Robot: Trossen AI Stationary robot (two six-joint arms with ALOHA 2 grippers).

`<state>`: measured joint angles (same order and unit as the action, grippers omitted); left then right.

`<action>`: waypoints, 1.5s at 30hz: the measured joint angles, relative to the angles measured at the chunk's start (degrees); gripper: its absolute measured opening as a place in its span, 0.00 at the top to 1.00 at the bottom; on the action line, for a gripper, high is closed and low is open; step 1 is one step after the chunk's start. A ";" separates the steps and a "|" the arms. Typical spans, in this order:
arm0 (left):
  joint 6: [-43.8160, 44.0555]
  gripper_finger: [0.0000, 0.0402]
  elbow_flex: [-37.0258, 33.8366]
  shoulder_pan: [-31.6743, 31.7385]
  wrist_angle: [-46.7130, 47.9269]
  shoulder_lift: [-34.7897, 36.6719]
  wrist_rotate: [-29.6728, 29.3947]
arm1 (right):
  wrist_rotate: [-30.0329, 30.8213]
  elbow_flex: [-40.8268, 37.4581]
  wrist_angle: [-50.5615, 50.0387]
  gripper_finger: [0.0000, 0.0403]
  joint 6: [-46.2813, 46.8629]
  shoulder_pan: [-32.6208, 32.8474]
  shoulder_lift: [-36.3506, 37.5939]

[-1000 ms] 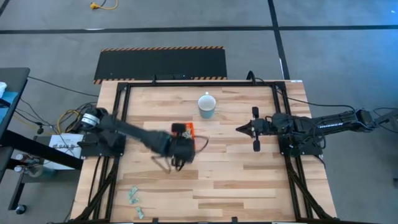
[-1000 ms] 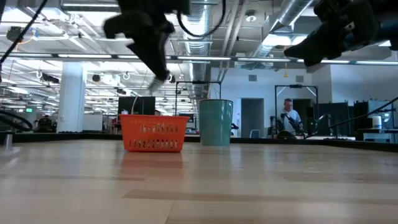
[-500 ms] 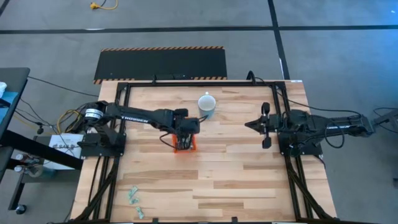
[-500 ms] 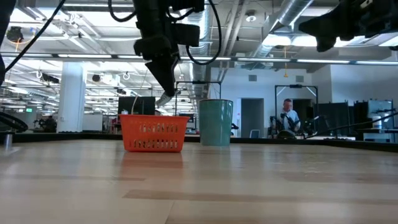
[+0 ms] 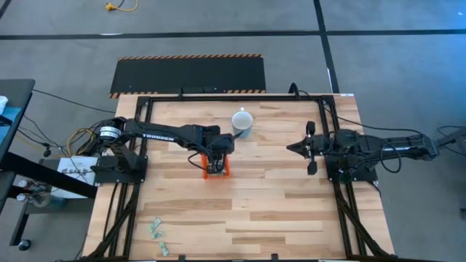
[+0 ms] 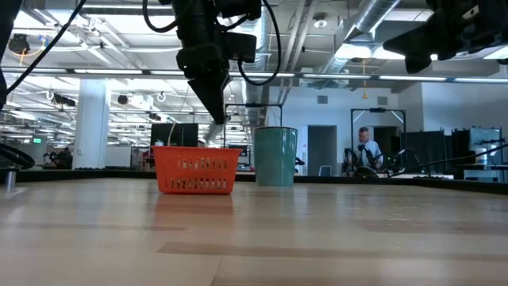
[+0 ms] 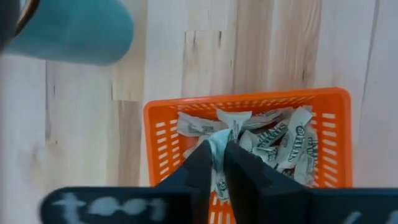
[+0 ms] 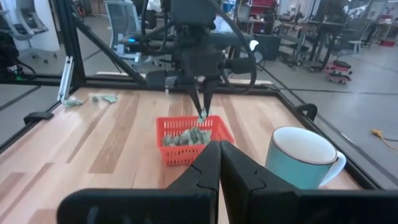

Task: Pick and place items into bin
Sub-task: Put the green stevia packet into the orange bin

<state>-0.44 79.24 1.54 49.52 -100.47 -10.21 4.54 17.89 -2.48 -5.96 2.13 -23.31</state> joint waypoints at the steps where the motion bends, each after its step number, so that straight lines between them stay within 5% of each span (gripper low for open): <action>1: 0.27 0.90 0.00 0.00 0.00 0.00 0.11 | 0.00 0.00 -0.45 1.00 0.00 0.00 0.00; 10: 1.39 0.70 1.09 -0.15 5.85 0.00 0.95 | 0.00 0.00 -0.65 1.00 -0.01 -0.01 -0.02; 24: 14.53 0.70 9.12 -10.89 26.95 0.69 2.38 | 0.00 0.00 -0.60 1.00 -0.02 -0.01 -0.01; 30: 23.91 0.70 5.44 -19.71 30.70 4.08 -5.56 | 0.00 0.00 -0.59 1.00 -0.02 0.00 0.00; 45: 54.31 0.70 -11.20 -43.54 18.43 13.16 -7.62 | -0.02 0.00 -0.55 1.00 0.42 0.00 -0.01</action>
<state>53.87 68.04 -42.00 67.94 -87.31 -17.83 4.51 17.89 -3.03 -5.54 2.13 -23.32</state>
